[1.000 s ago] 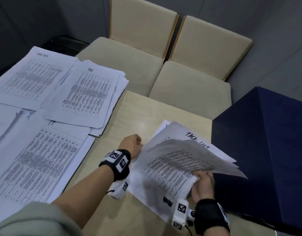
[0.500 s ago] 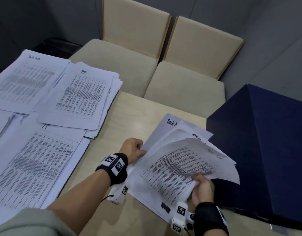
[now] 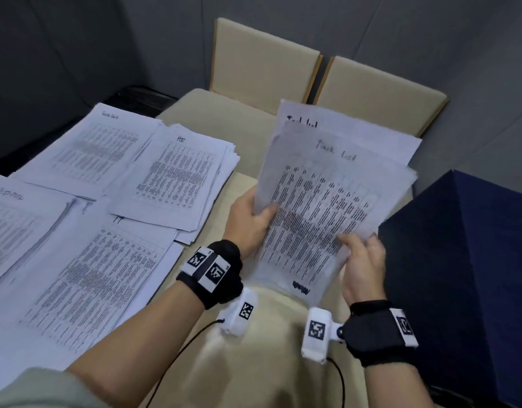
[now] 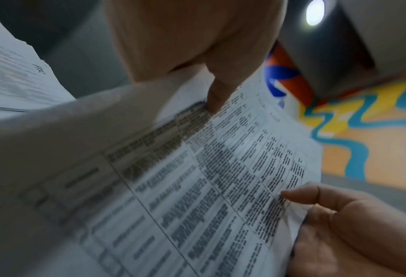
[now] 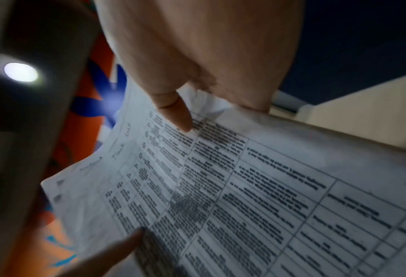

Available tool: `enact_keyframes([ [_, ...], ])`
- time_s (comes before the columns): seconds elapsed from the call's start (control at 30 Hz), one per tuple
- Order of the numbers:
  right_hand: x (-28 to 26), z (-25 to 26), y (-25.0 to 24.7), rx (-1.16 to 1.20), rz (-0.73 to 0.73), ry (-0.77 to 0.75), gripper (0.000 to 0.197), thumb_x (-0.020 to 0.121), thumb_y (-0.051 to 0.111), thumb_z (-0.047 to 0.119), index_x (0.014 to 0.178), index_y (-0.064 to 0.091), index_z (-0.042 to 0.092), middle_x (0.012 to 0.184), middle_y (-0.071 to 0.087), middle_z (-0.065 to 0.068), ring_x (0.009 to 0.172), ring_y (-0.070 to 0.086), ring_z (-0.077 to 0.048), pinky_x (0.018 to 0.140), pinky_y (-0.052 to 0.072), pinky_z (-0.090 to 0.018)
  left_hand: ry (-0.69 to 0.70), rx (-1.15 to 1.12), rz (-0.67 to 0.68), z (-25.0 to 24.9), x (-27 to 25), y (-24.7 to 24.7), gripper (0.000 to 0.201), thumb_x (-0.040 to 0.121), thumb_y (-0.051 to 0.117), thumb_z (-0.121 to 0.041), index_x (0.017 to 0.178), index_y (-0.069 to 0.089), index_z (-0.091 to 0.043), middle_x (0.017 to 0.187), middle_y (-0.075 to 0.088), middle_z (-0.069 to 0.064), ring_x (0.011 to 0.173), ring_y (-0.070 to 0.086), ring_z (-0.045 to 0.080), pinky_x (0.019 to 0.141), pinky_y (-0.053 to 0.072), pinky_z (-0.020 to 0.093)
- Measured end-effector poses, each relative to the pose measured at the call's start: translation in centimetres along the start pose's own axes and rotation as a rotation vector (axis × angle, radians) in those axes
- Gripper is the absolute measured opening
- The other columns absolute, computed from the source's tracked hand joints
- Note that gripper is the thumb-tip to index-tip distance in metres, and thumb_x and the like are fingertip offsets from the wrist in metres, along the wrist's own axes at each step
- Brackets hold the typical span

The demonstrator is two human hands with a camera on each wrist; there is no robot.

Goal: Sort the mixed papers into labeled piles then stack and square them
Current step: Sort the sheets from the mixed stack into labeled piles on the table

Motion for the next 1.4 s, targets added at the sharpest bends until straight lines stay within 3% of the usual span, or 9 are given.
enact_keyframes([
  [0.17, -0.1, -0.1, 0.8, -0.19, -0.015, -0.22, 0.031, 0.09, 0.059, -0.005, 0.114, 0.059, 0.015, 0.102, 0.07, 0.012, 0.093, 0.066, 0.005, 0.073, 0.049, -0.007, 0.099, 0.005, -0.092, -1.0, -0.1, -1.7, 0.031, 0.082, 0.063, -0.015, 0.112, 0.054, -0.017, 0.103, 0.068, 0.005, 0.093, 0.068, 0.022, 0.079, 0.06, 0.043],
  [0.33, -0.7, -8.6, -0.7, -0.532, 0.095, -0.024, 0.012, 0.097, 0.059, 0.029, 0.094, 0.053, 0.018, 0.093, 0.062, -0.002, 0.093, 0.06, -0.026, 0.071, 0.047, -0.027, -0.325, 0.262, 0.039, 6.9, -2.1, -3.6, 0.039, 0.088, 0.063, -0.013, 0.122, 0.043, -0.014, 0.116, 0.063, 0.005, 0.104, 0.064, 0.024, 0.093, 0.054, 0.046],
  [0.47, -1.5, -10.4, 0.9, -0.528, 0.097, 0.004, 0.048, 0.102, 0.051, 0.029, 0.147, 0.038, 0.016, 0.134, 0.045, 0.007, 0.127, 0.044, -0.011, 0.108, 0.033, -0.029, -0.376, 0.38, 0.138, 9.2, -3.7, -5.6, 0.031, 0.097, 0.053, -0.021, 0.126, 0.058, -0.013, 0.121, 0.067, 0.005, 0.109, 0.063, 0.022, 0.098, 0.051, 0.04],
  [0.67, -3.3, -9.1, 6.4, -0.424, 0.207, -0.109, 0.008, 0.102, 0.052, 0.018, 0.109, 0.055, 0.018, 0.099, 0.067, 0.01, 0.077, 0.062, 0.013, 0.067, 0.044, -0.005, -0.319, 0.194, -0.057, 7.9, -4.8, -10.8, 0.025, 0.101, 0.049, -0.024, 0.123, 0.056, -0.013, 0.109, 0.067, 0.004, 0.1, 0.064, 0.022, 0.084, 0.053, 0.031],
  [0.77, -4.5, -10.8, 8.4, -0.385, 0.282, -0.052, 0.016, 0.102, 0.052, 0.028, 0.097, 0.057, 0.012, 0.082, 0.062, 0.004, 0.068, 0.057, -0.009, 0.065, 0.044, -0.023, -0.336, 0.132, -0.183, 7.9, -5.5, -14.6, 0.027, 0.102, 0.048, -0.025, 0.124, 0.056, -0.013, 0.109, 0.068, 0.006, 0.099, 0.066, 0.024, 0.089, 0.056, 0.04],
  [0.9, -5.1, -16.1, 9.7, -0.337, 0.294, 0.135, 0.03, 0.105, 0.045, 0.026, 0.087, 0.059, 0.006, 0.074, 0.06, -0.01, 0.057, 0.058, -0.01, 0.054, 0.051, -0.021, -0.381, 0.121, -0.344, 8.3, -6.0, -21.8, 0.021, 0.101, 0.05, -0.026, 0.117, 0.059, -0.015, 0.103, 0.069, 0.014, 0.093, 0.067, 0.033, 0.089, 0.055, 0.05],
  [1.1, -8.3, -25.2, 10.1, -0.871, 0.383, 0.195, 0.013, 0.083, 0.075, 0.019, 0.074, 0.07, 0.026, 0.068, 0.07, -0.003, 0.071, 0.066, -0.027, 0.072, 0.054, -0.044, -0.401, 0.203, -0.506, 7.2, -2.7, -35.9, 0.018, 0.099, 0.051, -0.018, 0.114, 0.059, -0.011, 0.098, 0.067, 0.008, 0.085, 0.064, 0.028, 0.073, 0.053, 0.036],
  [1.3, -11.2, -25.3, 12.5, -1.192, 0.237, 0.048, 0.02, 0.068, 0.079, 0.016, 0.062, 0.063, 0.027, 0.067, 0.057, -0.001, 0.064, 0.06, -0.024, 0.066, 0.052, -0.04, -0.389, 0.395, -0.524, 6.8, 6.2, -48.5, 0.022, 0.086, 0.059, -0.012, 0.104, 0.047, -0.014, 0.082, 0.056, 0.0, 0.066, 0.055, 0.016, 0.053, 0.043, 0.027],
  [1.4, -11.9, -24.6, 13.4, -1.24, 0.172, 0.055, 0.027, 0.065, 0.082, 0.017, 0.059, 0.057, 0.027, 0.067, 0.054, 0.0, 0.063, 0.058, -0.025, 0.067, 0.05, -0.036, -0.383, 0.447, -0.462, 8.2, 10.9, -51.8, 0.021, 0.082, 0.058, -0.014, 0.102, 0.051, -0.016, 0.094, 0.063, 0.009, 0.079, 0.06, 0.026, 0.067, 0.049, 0.034],
])
Point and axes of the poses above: each hand's wrist, its own x-axis towards the middle knuckle, its own y-axis out of the palm, z = x × y, the point moved 4 cm from there along x, towards the middle knuckle
